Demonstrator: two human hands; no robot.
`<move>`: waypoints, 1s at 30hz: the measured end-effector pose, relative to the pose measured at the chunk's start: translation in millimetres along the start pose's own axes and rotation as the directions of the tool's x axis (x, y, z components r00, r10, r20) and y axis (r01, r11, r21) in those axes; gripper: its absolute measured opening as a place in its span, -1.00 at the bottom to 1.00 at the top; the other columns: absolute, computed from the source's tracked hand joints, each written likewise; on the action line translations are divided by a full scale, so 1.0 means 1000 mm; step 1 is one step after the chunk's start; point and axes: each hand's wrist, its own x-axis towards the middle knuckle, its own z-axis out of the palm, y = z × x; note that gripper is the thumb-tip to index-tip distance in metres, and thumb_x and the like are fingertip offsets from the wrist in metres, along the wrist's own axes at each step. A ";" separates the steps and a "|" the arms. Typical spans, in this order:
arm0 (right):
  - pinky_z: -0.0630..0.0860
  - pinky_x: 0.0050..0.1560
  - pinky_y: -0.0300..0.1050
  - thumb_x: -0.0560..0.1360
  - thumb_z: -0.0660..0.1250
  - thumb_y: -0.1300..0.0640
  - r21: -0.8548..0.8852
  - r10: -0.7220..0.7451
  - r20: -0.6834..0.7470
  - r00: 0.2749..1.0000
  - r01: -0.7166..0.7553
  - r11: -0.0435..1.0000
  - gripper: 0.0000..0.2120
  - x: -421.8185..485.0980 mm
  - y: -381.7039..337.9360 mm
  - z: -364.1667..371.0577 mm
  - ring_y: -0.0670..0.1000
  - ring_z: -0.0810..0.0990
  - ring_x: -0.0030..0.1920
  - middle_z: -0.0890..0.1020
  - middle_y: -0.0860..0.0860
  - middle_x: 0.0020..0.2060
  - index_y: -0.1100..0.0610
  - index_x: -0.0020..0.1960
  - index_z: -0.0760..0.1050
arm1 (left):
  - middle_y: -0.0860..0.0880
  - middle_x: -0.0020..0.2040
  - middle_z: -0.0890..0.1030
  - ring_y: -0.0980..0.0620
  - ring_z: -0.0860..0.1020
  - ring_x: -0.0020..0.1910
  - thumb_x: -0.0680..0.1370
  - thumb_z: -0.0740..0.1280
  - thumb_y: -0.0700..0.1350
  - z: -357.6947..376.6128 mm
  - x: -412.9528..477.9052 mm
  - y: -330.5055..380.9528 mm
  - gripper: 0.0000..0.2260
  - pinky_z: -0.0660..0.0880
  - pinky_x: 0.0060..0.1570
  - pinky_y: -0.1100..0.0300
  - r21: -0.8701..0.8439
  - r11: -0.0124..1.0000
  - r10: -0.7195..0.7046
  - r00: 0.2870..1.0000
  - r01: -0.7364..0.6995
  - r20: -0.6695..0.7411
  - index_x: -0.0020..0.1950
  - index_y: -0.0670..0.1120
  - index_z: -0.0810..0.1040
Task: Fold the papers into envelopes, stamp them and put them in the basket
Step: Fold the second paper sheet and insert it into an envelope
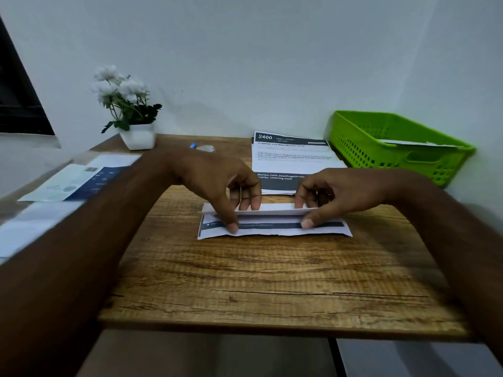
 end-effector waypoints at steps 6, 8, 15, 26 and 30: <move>0.40 -0.15 -0.17 0.29 0.46 -0.27 -0.013 -0.100 -0.055 0.993 0.099 0.995 -0.62 0.005 -0.009 0.008 -0.10 0.49 -0.23 0.58 -0.01 -0.23 -0.01 -0.07 0.63 | 0.05 -0.10 0.57 0.13 0.52 -0.18 0.18 0.58 0.02 0.002 0.004 0.003 -0.54 0.45 -0.24 0.35 0.041 0.995 -0.100 0.991 0.096 0.088 0.03 0.03 0.58; 0.42 -0.07 -0.26 0.30 0.48 -0.20 -0.099 -0.149 -0.122 0.981 0.138 0.985 -0.64 0.010 -0.010 0.013 -0.12 0.51 -0.08 0.55 -0.09 -0.10 -0.09 0.03 0.60 | 0.04 -0.15 0.57 0.17 0.51 -0.24 0.19 0.55 0.06 0.004 0.007 0.004 -0.58 0.43 -0.23 0.33 0.028 0.993 -0.115 0.992 0.113 0.048 -0.01 0.00 0.57; 0.43 0.22 -0.11 0.38 0.49 -0.15 -0.154 -0.258 -0.113 0.959 0.240 0.959 -0.60 0.022 -0.018 0.028 -0.11 0.48 0.18 0.52 -0.12 0.11 -0.14 0.19 0.57 | 0.06 -0.32 0.54 0.07 0.50 -0.29 0.25 0.58 0.06 0.010 0.020 0.001 -0.69 0.40 -0.31 0.25 0.123 0.978 -0.160 0.984 0.169 -0.078 -0.19 0.01 0.52; 0.30 0.07 -0.45 0.24 0.46 -0.25 -0.129 -0.100 -0.128 0.987 0.084 0.988 -0.41 -0.003 -0.002 0.023 -0.21 0.46 0.16 0.51 -0.11 0.14 -0.12 0.24 0.57 | 0.05 -0.40 0.61 0.03 0.56 -0.34 0.29 0.57 -0.14 -0.011 -0.004 -0.014 -0.63 0.54 -0.16 0.12 0.179 0.871 -0.470 0.882 0.458 0.033 0.00 -0.07 0.49; 0.29 0.05 -0.51 0.18 0.45 -0.26 -0.105 0.020 -0.236 0.972 -0.046 0.993 -0.39 -0.040 0.028 0.018 -0.25 0.46 0.14 0.51 -0.12 0.12 -0.10 0.20 0.60 | -0.04 -0.29 0.63 0.07 0.57 -0.42 0.31 0.57 -0.20 -0.016 -0.011 -0.022 -0.63 0.52 -0.33 0.23 0.174 0.826 -0.552 0.831 0.536 0.061 0.01 -0.08 0.49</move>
